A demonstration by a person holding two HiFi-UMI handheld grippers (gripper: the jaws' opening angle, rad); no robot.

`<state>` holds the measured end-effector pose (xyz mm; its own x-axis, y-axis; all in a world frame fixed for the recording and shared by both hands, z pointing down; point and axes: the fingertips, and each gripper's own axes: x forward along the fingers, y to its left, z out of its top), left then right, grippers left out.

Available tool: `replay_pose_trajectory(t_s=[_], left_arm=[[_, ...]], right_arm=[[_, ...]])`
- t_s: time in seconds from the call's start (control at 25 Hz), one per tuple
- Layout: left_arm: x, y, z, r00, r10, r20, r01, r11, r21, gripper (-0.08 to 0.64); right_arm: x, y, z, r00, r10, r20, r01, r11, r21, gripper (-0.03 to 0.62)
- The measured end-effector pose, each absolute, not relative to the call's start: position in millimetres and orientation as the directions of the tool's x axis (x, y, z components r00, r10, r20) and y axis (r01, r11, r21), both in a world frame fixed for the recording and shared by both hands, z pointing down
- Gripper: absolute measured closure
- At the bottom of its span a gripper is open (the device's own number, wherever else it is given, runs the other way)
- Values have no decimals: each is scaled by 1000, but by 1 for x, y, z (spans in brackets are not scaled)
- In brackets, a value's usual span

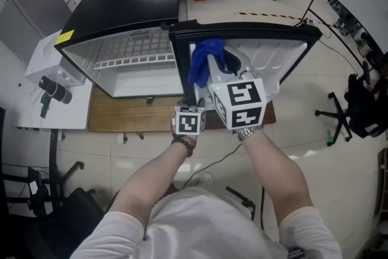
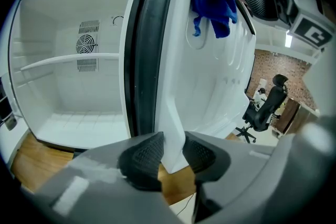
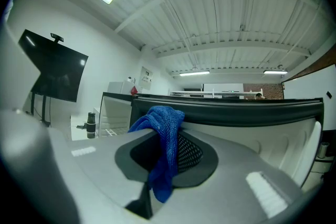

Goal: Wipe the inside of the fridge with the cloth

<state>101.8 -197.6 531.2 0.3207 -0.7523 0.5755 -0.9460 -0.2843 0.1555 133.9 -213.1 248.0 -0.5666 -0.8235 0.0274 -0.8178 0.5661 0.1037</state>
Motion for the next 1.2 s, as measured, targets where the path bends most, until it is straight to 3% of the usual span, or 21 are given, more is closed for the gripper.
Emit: replay_pose_trajectory(t_s=[1.2], left_arm=[[101,-199,530,314,-758,572,-949,-248,193,446]], right_arm=[[298,-253,247,-277,-961,23,-955,278,103,543]])
